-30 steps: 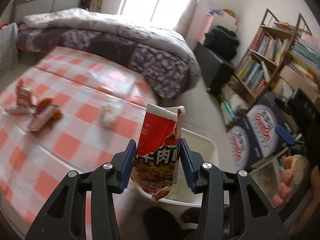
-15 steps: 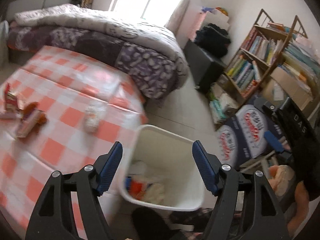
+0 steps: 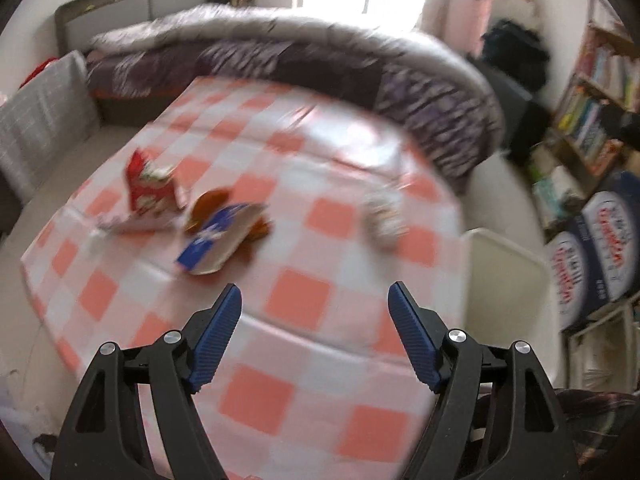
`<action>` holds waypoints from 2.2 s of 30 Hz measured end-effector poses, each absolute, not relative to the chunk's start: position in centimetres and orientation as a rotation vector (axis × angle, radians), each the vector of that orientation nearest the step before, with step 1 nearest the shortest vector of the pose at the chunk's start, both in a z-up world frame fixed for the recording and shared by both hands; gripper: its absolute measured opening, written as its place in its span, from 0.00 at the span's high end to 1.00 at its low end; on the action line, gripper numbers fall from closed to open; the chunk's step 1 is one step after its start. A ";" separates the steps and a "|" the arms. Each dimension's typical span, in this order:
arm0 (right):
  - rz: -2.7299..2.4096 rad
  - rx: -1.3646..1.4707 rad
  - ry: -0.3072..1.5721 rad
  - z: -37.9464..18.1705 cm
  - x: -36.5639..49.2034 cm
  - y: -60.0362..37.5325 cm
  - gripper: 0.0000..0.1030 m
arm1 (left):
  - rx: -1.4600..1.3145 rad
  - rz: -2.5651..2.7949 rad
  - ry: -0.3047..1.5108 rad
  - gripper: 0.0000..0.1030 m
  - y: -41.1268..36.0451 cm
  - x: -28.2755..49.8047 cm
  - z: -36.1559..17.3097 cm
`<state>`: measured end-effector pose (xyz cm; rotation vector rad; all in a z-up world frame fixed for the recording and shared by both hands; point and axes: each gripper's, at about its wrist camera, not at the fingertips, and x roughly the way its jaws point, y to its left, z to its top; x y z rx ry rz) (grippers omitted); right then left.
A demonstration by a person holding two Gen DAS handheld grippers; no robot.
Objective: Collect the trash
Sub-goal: 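Grasp the blue biscuit box with the left tool, then grasp the crumpled white plastic bag with the right tool, then carry the white bag over the white bin and open the right tool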
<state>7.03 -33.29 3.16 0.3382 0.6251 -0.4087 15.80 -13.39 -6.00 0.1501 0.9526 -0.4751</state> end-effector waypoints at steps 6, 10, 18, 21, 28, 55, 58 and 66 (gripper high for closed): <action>-0.367 0.451 0.761 -0.8 9.4 -34.4 0.07 | 0.195 -0.495 1.118 0.28 -11.5 22.6 -9.8; -0.359 0.527 0.773 -1.0 9.9 -35.6 0.07 | 0.202 -0.546 1.256 0.28 -12.2 27.4 -12.3; -0.397 0.563 0.830 -2.8 12.3 -36.5 0.07 | 0.075 -0.585 1.342 0.24 -10.7 31.6 -15.9; -0.385 0.555 0.853 -3.5 13.3 -35.8 0.07 | 0.060 -0.604 1.314 0.45 -9.7 30.1 -15.7; -0.404 0.553 0.941 -6.5 15.7 -34.0 0.07 | -0.013 -0.558 1.254 0.46 -5.7 25.6 -12.8; -0.139 0.344 0.905 -9.0 24.8 -27.9 0.68 | -0.245 -0.274 0.866 0.45 5.1 16.0 -1.3; -0.066 0.309 0.814 -4.9 23.7 -25.2 0.68 | -0.223 -0.241 0.802 0.45 5.0 15.8 -0.3; -0.014 0.155 0.640 3.1 17.5 -20.1 0.68 | -0.226 -0.169 0.658 0.45 5.1 14.4 1.5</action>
